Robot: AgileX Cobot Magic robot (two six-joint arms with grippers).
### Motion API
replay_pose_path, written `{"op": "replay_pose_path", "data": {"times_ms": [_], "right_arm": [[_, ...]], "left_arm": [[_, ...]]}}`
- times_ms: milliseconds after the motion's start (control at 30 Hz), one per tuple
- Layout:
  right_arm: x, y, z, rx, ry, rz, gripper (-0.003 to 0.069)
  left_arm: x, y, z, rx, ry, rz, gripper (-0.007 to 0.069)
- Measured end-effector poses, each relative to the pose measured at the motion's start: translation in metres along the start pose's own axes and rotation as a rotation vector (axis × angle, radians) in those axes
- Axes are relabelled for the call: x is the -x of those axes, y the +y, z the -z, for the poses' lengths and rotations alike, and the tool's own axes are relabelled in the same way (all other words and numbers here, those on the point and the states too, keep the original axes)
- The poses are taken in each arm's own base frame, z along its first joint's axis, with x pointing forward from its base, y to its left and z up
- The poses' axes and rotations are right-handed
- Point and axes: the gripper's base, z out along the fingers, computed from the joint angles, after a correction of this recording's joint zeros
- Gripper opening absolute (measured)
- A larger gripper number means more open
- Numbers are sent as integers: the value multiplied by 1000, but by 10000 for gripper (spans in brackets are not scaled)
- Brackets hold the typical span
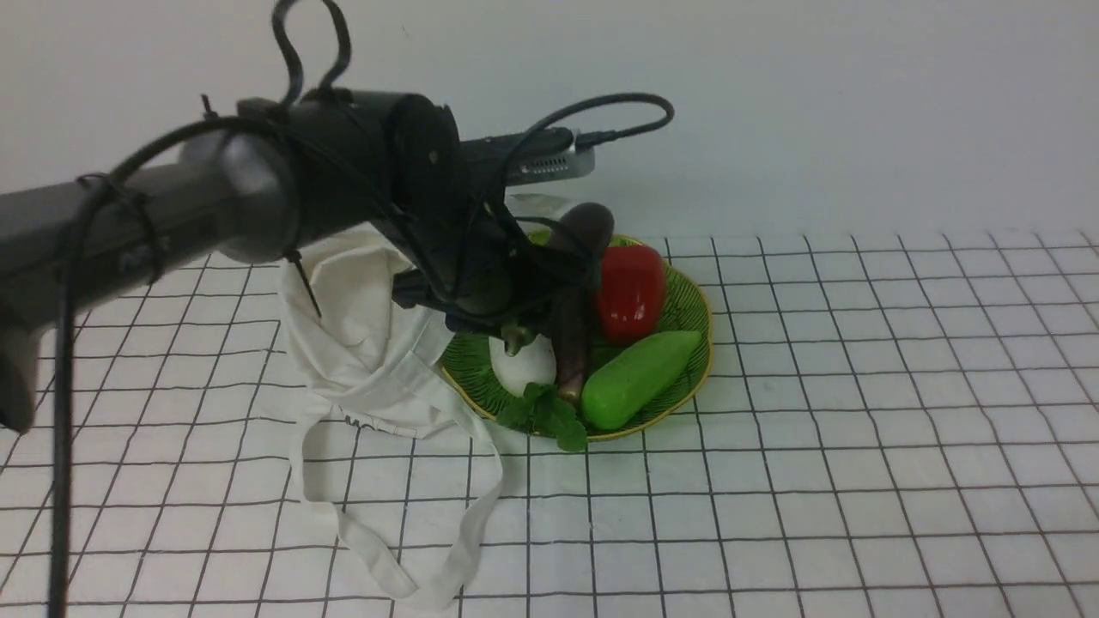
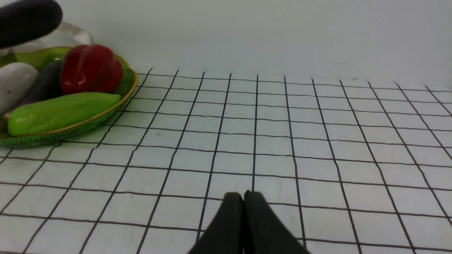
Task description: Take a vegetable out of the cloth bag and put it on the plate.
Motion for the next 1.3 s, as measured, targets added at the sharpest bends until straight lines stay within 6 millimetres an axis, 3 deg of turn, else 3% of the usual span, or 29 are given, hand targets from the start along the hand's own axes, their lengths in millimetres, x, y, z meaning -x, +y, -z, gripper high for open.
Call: {"op": "replay_pose_path", "data": {"times_ms": [133, 333, 400, 533, 600, 633, 700, 833, 967, 1067, 1100, 1133, 1233, 1267, 1300], "right_arm": [[0, 0, 0, 0, 0, 0, -15], [0, 0, 0, 0, 0, 0, -15], [0, 0, 0, 0, 0, 0, -15], [0, 0, 0, 0, 0, 0, -15], [0, 0, 0, 0, 0, 0, -15], [0, 0, 0, 0, 0, 0, -15], [0, 0, 0, 0, 0, 0, -15], [0, 0, 0, 0, 0, 0, -15], [0, 0, 0, 0, 0, 0, -15], [0, 0, 0, 0, 0, 0, -15], [0, 0, 0, 0, 0, 0, -15], [0, 0, 0, 0, 0, 0, -15], [0, 0, 0, 0, 0, 0, -15], [0, 0, 0, 0, 0, 0, -15], [0, 0, 0, 0, 0, 0, -15]], "left_arm": [[-3, 3, -17, 4, 23, 19, 316], [-3, 0, -17, -18, 25, 43, 510], [-3, -1, -15, -25, 30, 50, 545], [0, -7, 9, -41, 39, 16, 575], [10, -16, 49, -58, 7, -52, 540], [10, -17, 53, -58, 3, -63, 535], [17, -26, 107, -59, -43, -163, 426], [10, -30, 190, -31, -99, -315, 168], [-8, -22, 243, 34, -181, -416, 22], [-26, -12, 264, 72, -202, -436, 0], [-50, -2, 274, 81, -198, -428, -7], [-51, -2, 270, 83, -185, -426, -8], [-86, 12, 275, 63, -198, -401, -8], [-116, 23, 269, 24, -228, -388, -8], [-126, 26, 266, 10, -242, -382, -8]]}}
